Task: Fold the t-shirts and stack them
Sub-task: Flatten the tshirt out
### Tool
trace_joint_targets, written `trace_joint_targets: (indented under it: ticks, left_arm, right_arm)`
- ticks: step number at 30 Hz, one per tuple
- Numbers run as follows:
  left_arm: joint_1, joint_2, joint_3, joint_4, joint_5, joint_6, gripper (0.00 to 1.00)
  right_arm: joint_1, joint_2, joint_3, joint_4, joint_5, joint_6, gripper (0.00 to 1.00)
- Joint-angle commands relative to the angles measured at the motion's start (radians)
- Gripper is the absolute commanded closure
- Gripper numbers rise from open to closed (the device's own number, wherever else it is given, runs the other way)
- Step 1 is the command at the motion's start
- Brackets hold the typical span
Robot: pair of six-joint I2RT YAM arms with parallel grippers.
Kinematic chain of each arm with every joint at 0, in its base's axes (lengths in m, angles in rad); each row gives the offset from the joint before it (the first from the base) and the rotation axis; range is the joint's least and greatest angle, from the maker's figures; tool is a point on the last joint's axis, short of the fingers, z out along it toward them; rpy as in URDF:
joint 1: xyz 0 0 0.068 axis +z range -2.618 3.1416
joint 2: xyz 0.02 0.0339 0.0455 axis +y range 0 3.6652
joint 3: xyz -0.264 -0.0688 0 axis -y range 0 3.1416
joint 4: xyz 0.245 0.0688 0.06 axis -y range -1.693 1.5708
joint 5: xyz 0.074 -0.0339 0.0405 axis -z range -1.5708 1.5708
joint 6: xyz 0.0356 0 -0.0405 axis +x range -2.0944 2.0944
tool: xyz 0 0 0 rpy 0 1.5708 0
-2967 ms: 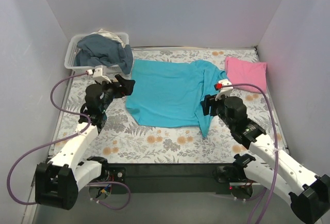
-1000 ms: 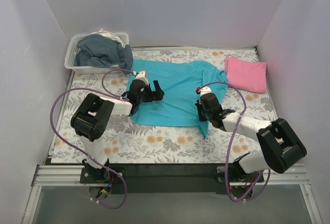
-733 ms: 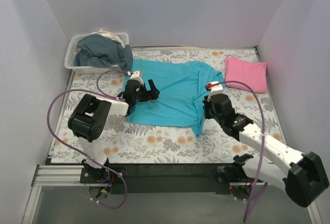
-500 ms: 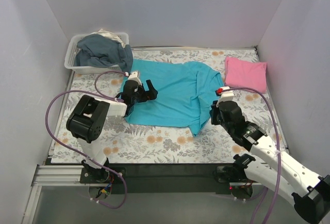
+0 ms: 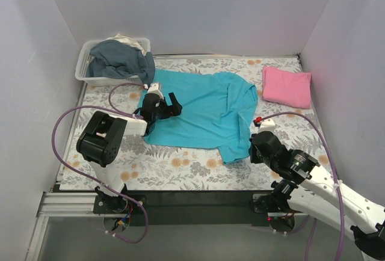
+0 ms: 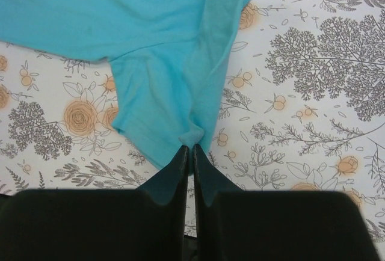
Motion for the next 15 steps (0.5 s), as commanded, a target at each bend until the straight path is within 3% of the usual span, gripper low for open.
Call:
trace_joint_targets:
  ticks: [1, 6, 12, 15]
  left_arm:
    - [0.033, -0.019, -0.026, -0.123, -0.057, -0.002, 0.05]
    - [0.041, -0.021, -0.042, -0.114, -0.047, -0.015, 0.05]
    - [0.041, -0.03, -0.1, -0.076, -0.028, -0.05, 0.05]
    - [0.032, -0.053, -0.15, -0.041, -0.033, -0.068, 0.05]
  right_arm:
    - [0.02, -0.006, 0.061, -0.102, 0.045, 0.077, 0.99]
    - [0.034, 0.007, 0.081, -0.122, 0.042, 0.101, 0.99]
    - [0.05, -0.114, 0.052, -0.099, 0.056, 0.117, 0.99]
    - [0.05, -0.113, 0.033, -0.063, 0.056, 0.084, 0.86]
